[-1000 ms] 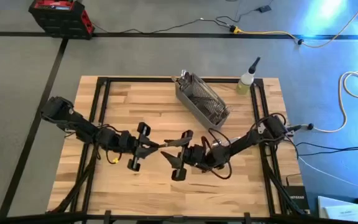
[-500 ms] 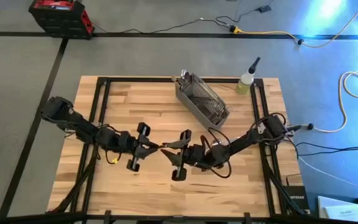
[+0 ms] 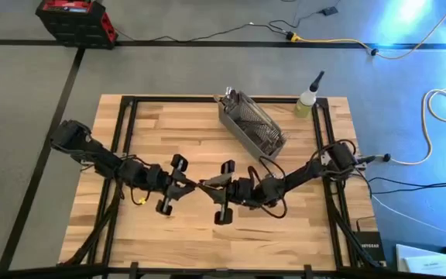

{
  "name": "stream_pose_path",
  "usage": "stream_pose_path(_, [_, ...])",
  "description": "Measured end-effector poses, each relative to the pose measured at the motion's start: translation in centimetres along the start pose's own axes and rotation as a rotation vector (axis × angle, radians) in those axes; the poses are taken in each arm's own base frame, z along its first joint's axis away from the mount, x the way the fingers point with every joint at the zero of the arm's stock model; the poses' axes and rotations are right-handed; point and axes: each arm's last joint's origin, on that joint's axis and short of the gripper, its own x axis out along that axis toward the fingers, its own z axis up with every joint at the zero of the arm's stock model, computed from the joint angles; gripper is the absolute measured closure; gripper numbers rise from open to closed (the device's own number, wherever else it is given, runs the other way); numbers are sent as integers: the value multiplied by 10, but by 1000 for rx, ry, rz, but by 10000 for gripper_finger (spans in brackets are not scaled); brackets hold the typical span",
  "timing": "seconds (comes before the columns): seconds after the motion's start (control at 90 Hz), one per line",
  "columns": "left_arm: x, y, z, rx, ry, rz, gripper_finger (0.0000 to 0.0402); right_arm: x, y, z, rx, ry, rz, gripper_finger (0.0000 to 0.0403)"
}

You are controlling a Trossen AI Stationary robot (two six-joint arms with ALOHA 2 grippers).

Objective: Sort silverware
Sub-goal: Put the silver knife into the gray silverware organizer

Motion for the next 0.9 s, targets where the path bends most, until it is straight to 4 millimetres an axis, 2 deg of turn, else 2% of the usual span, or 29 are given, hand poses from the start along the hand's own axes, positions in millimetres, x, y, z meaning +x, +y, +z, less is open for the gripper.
stream_pose_path(0.2, [0,0,0,19,0,11,303,0,1,1,-17,14,10,390])
stream_pose_path(0.544, [0,0,0,-4,-2,2,180,0,5,5,-74,101,-16,391])
stream_pose_path(0.7, [0,0,-1,3,7,-2,146,-4,16,18,-173,184,-94,393])
stream_pose_path(0.9, [-2,1,-2,37,20,-4,139,-14,27,43,-358,358,-317,393])
